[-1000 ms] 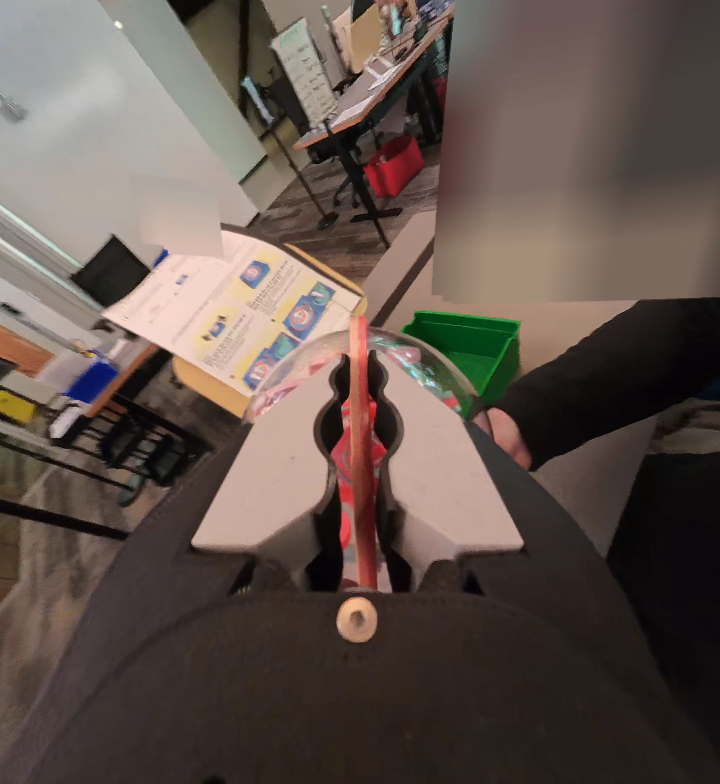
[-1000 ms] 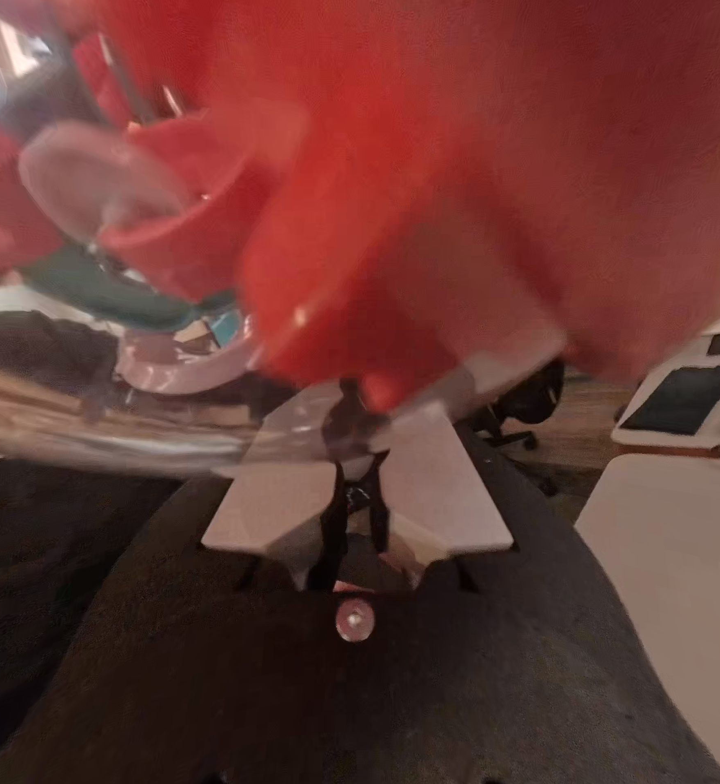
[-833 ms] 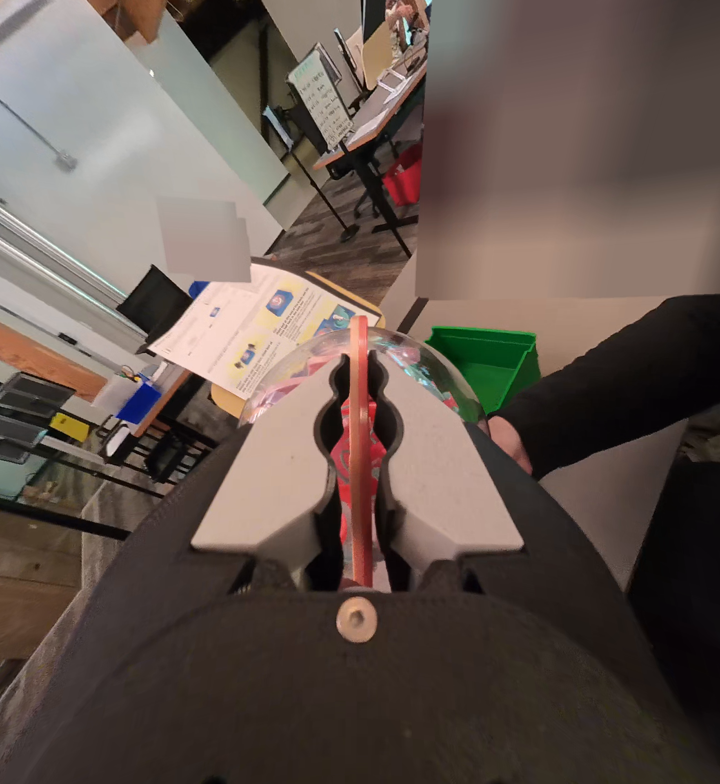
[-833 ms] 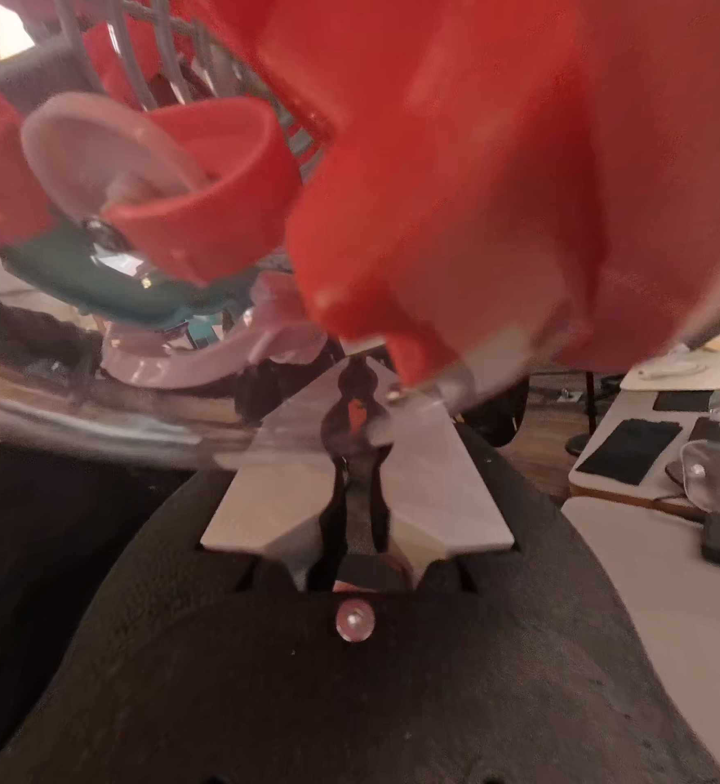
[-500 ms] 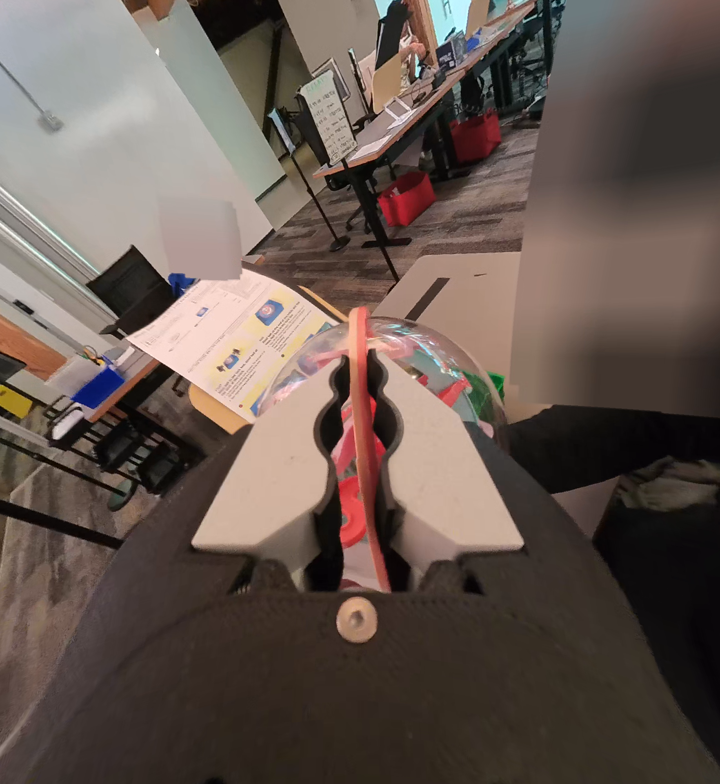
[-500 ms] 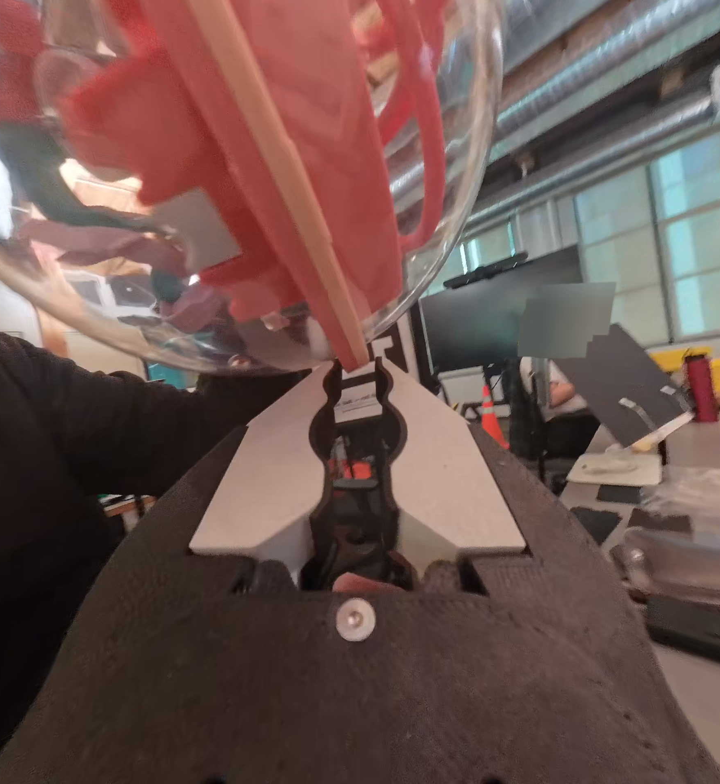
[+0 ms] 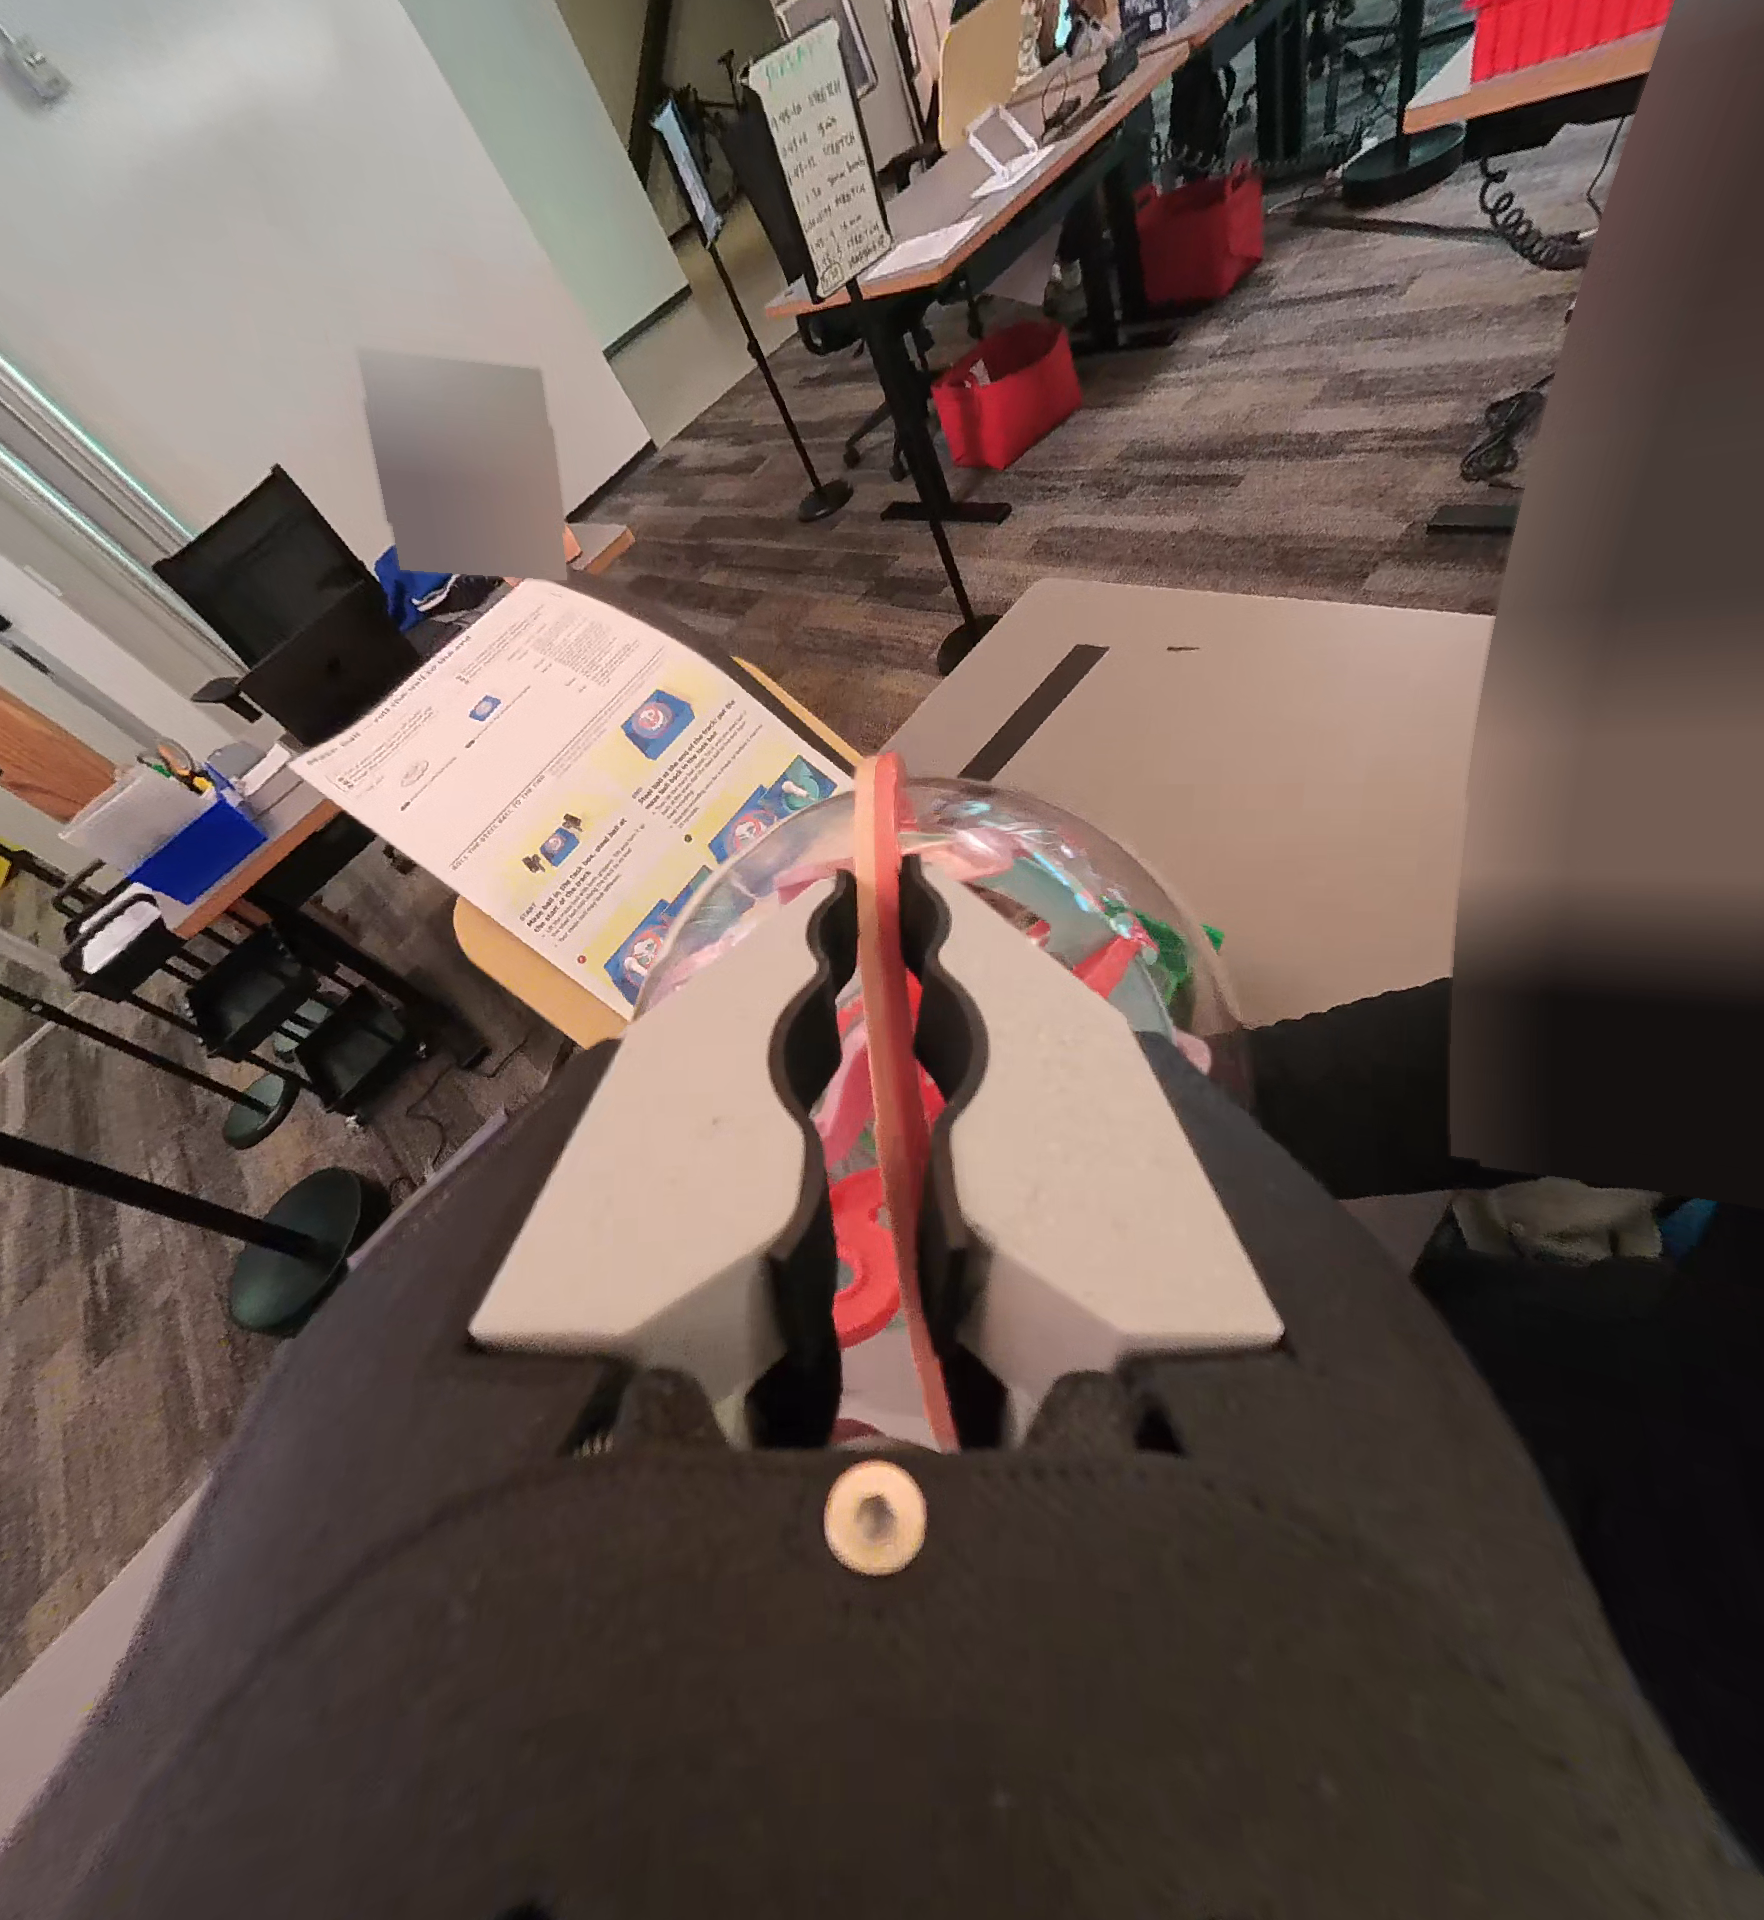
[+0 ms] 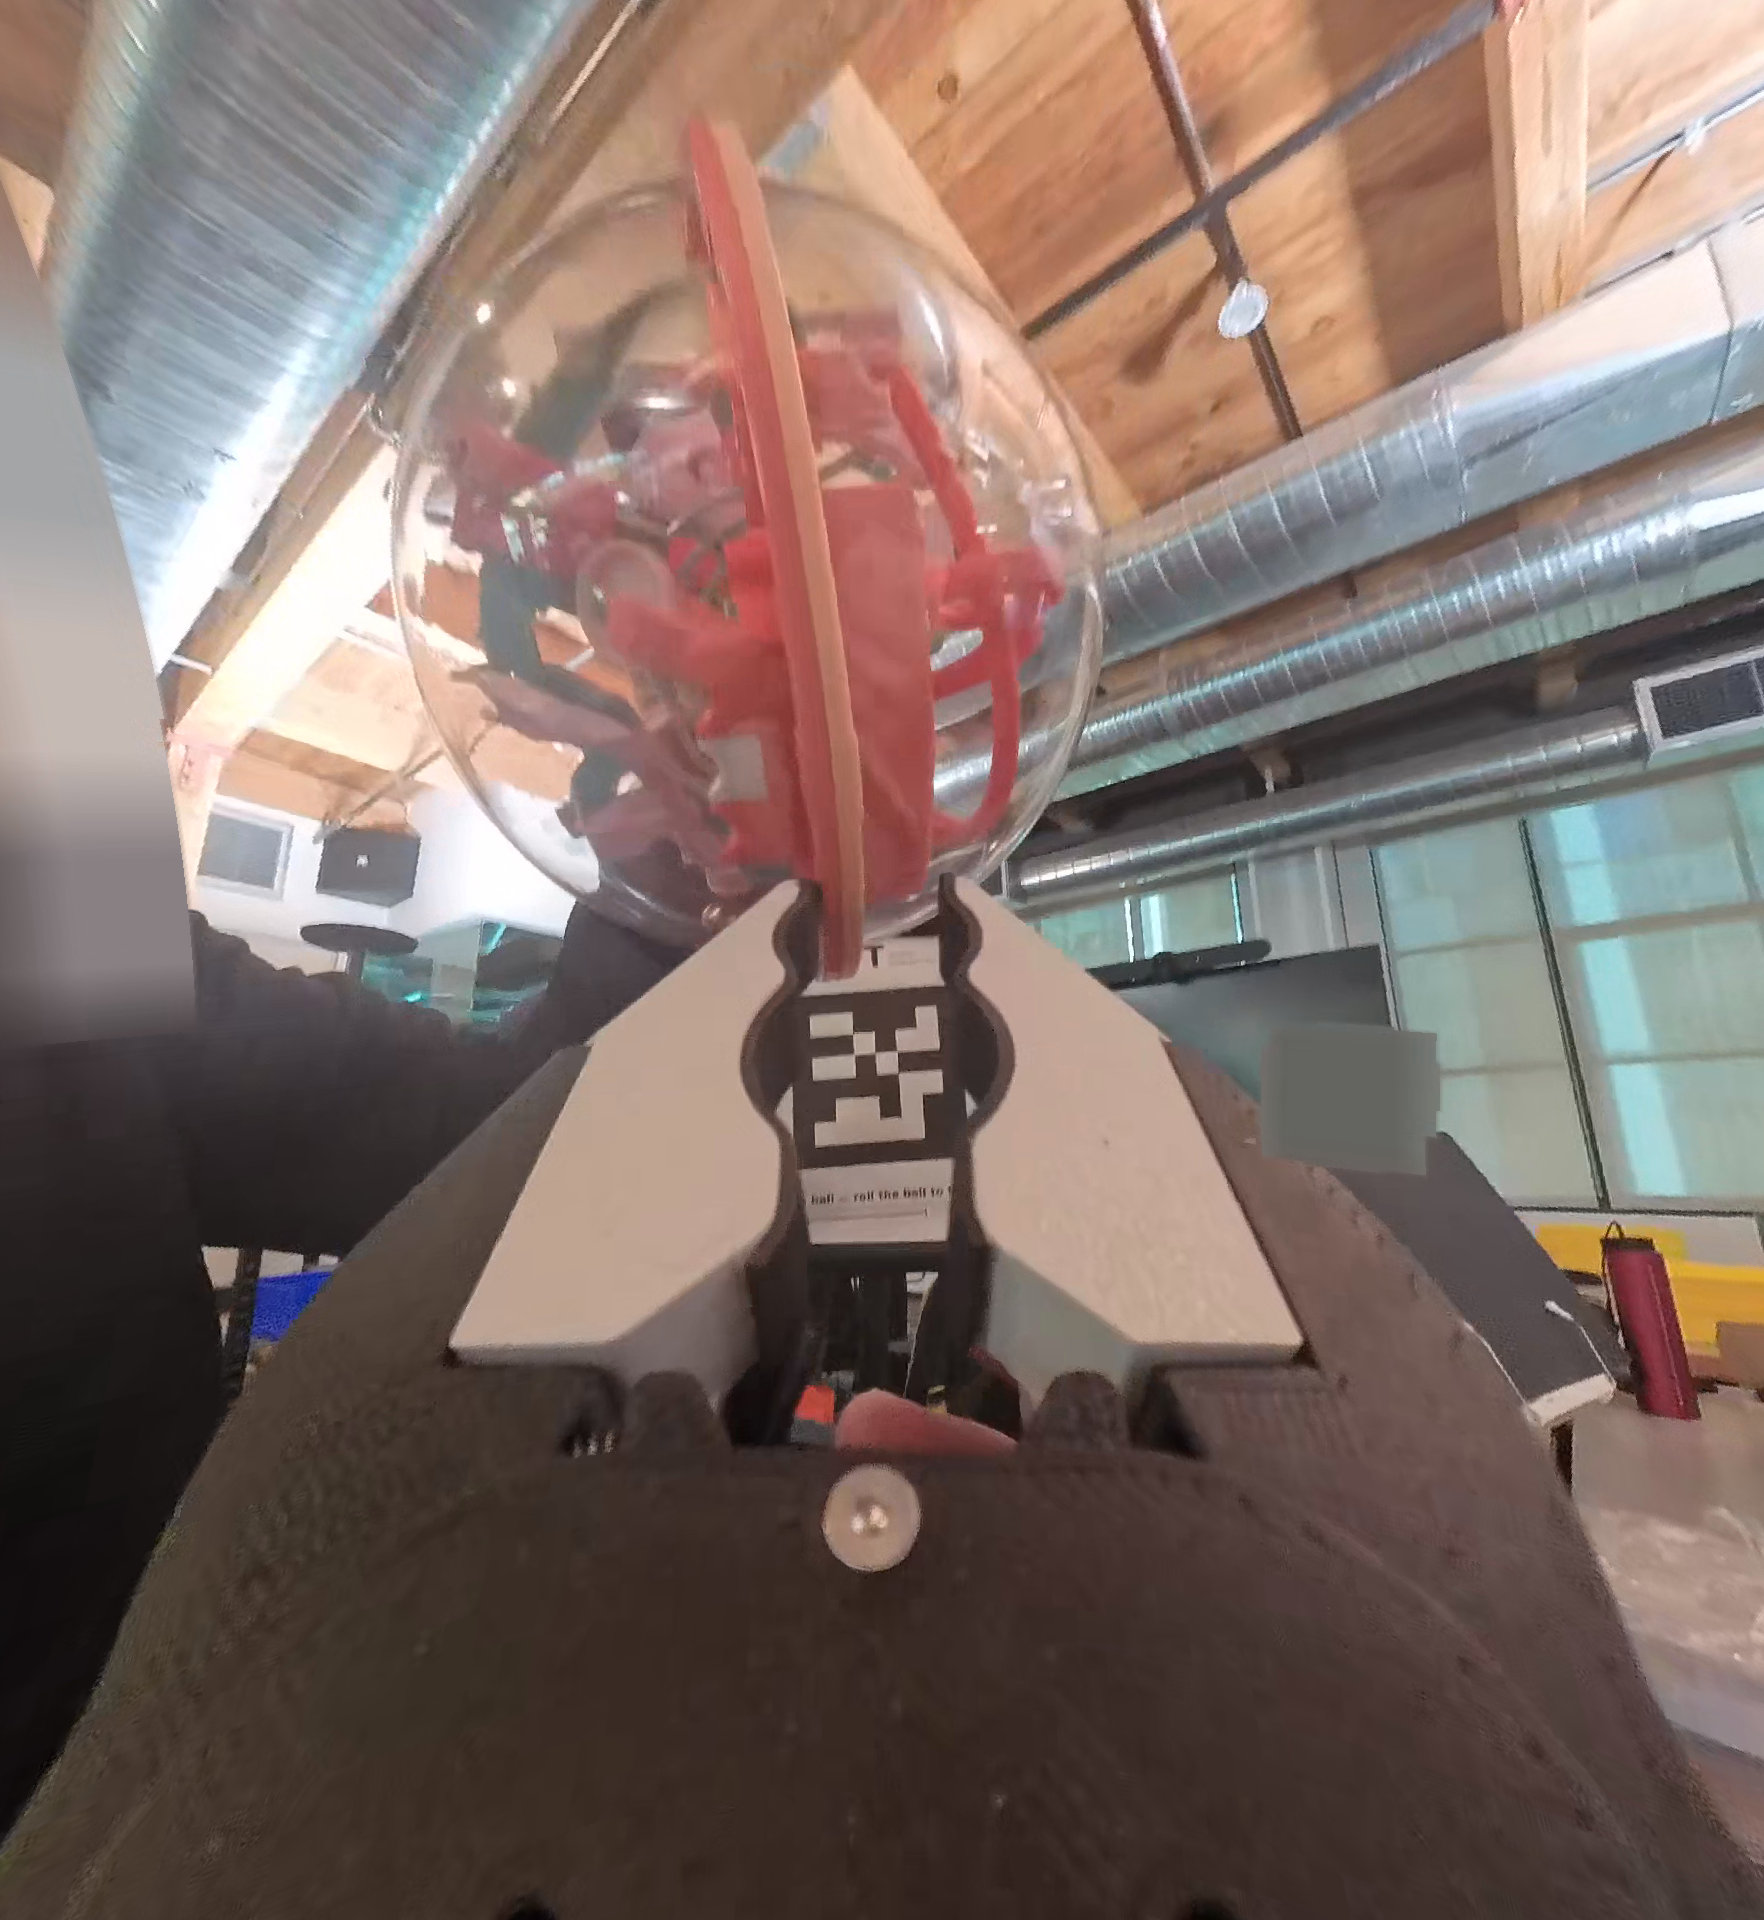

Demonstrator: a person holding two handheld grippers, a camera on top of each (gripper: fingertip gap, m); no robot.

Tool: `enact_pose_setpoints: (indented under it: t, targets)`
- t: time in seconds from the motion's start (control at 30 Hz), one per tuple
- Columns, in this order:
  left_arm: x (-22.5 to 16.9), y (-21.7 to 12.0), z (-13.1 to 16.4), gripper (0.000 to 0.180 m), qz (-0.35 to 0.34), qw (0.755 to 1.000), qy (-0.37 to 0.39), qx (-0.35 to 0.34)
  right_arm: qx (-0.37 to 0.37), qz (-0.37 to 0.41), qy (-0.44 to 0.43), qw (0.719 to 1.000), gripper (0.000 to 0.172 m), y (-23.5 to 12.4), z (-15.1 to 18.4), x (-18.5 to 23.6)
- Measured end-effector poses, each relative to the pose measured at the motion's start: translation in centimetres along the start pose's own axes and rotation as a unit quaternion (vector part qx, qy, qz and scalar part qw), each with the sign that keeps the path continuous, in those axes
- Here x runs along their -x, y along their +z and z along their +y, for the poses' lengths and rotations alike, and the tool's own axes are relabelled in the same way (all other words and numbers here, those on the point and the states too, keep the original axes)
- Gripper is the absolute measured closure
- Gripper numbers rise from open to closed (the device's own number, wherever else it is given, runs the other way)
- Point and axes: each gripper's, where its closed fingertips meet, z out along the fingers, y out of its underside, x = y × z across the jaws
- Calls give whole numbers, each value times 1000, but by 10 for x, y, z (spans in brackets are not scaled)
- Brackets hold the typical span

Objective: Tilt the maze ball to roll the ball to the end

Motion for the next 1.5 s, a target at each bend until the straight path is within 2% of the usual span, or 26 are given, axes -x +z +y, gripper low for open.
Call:
enact_pose_setpoints:
  t: [0.23, 0.33, 0.53, 0.77, 0.87, 0.9, 1.1, 1.5]
  targets:
    - [6, 11, -15, 173, -2, 1000, -22, 21, -8, -19, -14, 1000, 158, 5, -11, 3]
    - [6, 16, -20, 173, -6, 999, -12, 51, -18, -16, -11, 1000, 154, 9, -12, -2]
    - [4, 28, -26, 173, -13, 994, 15, 108, -8, 11, -33, 999, 163, 18, -12, -10]
    - [2, 40, -34, 173, -2, 991, 19, 132, 16, 30, -48, 998, 165, 23, -14, -9]
    - [0, 45, -38, 173, -3, 990, 25, 141, 5, 29, -40, 999, 160, 22, -18, -8]
    - [-1, 47, -39, 173, -2, 989, 28, 145, 6, 29, -40, 999, 165, 22, -19, -8]
    - [-2, 53, -44, 173, -3, 986, 33, 161, 12, 35, -33, 999, 166, 23, -23, -7]
    - [7, 57, -37, 174, 3, 985, 6, 173, 41, 50, -25, 998, 165, 21, -16, -7]
